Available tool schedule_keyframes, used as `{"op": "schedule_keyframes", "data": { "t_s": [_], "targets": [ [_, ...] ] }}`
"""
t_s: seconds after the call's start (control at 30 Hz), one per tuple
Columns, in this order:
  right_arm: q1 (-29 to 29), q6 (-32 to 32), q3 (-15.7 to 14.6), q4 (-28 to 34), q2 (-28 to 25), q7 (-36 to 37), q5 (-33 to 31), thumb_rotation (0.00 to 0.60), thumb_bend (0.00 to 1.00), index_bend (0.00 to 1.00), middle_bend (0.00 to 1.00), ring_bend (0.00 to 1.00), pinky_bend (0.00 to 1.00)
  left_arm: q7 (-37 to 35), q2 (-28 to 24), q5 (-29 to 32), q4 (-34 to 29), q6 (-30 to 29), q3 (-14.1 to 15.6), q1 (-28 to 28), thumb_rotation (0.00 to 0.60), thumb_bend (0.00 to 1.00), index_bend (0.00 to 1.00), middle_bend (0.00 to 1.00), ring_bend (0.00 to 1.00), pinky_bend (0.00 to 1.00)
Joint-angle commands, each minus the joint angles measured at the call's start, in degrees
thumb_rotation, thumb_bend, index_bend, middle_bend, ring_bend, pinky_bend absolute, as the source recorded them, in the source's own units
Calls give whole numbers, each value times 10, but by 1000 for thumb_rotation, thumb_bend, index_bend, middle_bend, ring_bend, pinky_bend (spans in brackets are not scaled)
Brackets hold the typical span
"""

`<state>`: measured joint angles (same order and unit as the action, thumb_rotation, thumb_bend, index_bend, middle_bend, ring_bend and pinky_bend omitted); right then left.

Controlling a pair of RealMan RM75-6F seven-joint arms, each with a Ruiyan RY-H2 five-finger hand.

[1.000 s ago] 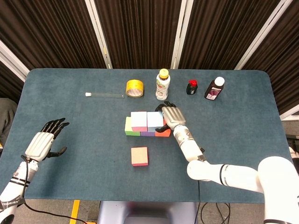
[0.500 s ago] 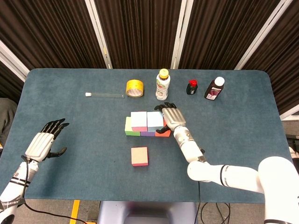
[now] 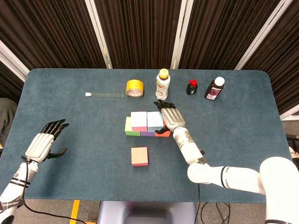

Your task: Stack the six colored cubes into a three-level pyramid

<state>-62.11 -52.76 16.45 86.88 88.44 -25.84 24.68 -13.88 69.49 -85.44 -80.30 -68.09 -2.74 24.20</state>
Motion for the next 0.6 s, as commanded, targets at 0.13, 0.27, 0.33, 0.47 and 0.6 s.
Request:
{"op": "schedule_keyframes", "data": {
  "t_s": [0.13,0.27,0.33,0.47,0.6],
  "targets": [
    [-7,-5,5,-4,8,-8,-1,600,274,0,36,0,33,-1,-2,-1,-1,-1,1,-1,600,309,98,0,0,84],
    [-12,-3,6,-10,14,-14,-10,600,274,0,36,0,33,-2,-3,0,-1,0,2,-2,600,309,96,0,0,84],
    [-13,-3,7,-14,17,-15,-12,600,274,0,36,0,33,-2,-3,0,0,1,2,-2,600,309,96,0,0,84],
    [-15,-6,10,-21,25,-15,-11,600,274,0,36,0,33,-3,-3,0,1,1,2,-2,600,309,94,0,0,84],
    [-17,-7,14,-27,31,-15,-11,600,274,0,36,0,33,-5,-3,-1,2,1,1,-2,600,308,94,0,0,84]
  ]
}}
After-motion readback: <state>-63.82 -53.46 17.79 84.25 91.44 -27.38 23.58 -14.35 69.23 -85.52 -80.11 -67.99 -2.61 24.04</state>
